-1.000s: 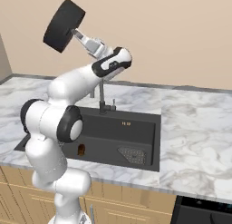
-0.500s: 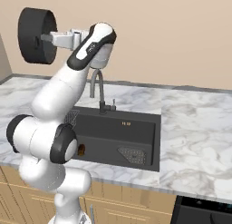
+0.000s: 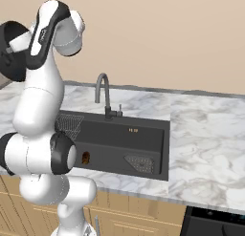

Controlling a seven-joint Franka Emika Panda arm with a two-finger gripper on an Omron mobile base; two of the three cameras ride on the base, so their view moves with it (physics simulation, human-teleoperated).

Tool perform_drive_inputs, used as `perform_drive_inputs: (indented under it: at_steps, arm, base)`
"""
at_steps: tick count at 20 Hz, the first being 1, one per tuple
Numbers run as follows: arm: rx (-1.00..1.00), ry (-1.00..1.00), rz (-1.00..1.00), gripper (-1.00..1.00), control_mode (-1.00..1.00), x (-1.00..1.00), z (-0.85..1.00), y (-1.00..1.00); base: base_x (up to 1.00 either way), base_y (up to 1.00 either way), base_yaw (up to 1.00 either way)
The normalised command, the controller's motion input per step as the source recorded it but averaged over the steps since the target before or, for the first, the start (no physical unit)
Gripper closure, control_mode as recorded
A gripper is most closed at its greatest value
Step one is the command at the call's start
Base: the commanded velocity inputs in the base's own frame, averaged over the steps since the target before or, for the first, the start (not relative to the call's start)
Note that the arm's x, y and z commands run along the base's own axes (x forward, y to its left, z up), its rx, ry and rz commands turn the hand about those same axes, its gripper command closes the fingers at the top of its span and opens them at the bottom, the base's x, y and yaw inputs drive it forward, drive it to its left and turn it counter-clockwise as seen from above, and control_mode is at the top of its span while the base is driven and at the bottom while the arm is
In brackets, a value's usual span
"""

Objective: Dump the sweet potato from the pot into the sink. Then turn on the water and wash the sweet potato. Then turn off the water and put the sweet potato back in the pot.

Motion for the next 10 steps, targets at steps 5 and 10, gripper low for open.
perform_drive_inputs:
  at_steps: [5, 10]
  arm:
    - [-0.45, -0.06, 0.00, 1.00, -1.00, -0.12, -0.65, 0.91]
    - [-0.37, -0.06, 0.00, 1.00, -1.00, -0.03, -0.88, 0.84]
  base:
    - [0.00, 0.00, 0.00]
    - [0.00, 0.00, 0.00]
